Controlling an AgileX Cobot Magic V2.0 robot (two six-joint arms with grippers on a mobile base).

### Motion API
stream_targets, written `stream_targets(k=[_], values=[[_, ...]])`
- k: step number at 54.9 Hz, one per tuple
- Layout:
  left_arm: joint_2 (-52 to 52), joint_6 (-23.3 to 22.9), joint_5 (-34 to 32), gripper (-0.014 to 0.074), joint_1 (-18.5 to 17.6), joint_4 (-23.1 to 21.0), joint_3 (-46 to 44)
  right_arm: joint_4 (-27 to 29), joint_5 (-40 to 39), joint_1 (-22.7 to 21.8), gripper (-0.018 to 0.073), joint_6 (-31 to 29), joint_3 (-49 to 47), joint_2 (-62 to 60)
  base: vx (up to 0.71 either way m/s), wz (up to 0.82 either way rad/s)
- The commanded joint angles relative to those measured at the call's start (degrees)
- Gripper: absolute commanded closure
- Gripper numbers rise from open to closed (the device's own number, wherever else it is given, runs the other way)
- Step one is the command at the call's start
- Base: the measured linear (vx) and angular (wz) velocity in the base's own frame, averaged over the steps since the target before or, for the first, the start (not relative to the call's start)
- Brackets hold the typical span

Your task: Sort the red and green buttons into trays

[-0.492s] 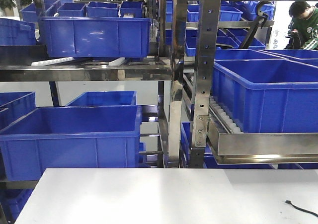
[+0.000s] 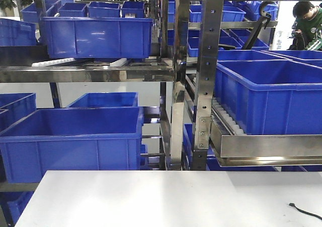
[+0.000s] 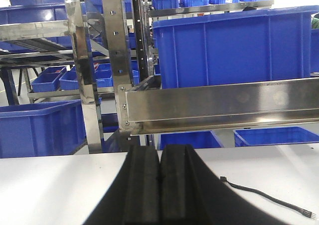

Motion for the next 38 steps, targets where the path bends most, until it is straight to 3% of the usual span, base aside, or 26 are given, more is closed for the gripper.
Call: stream_targets(k=[1,17,23,28,33,38], values=[[-0.1,-0.2,-4.7,0.0601,0.0,-0.1,-1.6,-0.3,-4.7,-0.4,0.0568,-0.5,0.8,-0.6,0.00,0.00],[-0.1,-0.2,-10.3,0.0601,0.0,-0.1,-2.1,-0.3,-8.3,-0.4,0.0568,-0.5,0.7,-0.6,0.00,0.00],[-0.1,-0.6,-20.9,0.0601,0.0,-0.5,-2.1,-0.3,-15.9,-0.4,0.0568,-1.0,0.5,-0.6,0.00,0.00],[-0.1,-0.7,-29.3,0.0601,0.0,-4.1,-2.6,-0.3,-17.6,-0.4,0.0568,-1.5,-2.0,-0.5,0.00,0.00],[1.3,0.3,-26.2,0.0601,0.0,-9.2,-6.6,-0.3,-14.0,-0.4,0.0568,-2.3,-8.8,1.2,0.00,0.00],[6.9,3.2,-20.7,0.0601,0.0,-11.1,-13.8,-1.6,-9.4,-0.4,0.0568,-6.7,-18.6,7.1,0.00,0.00]])
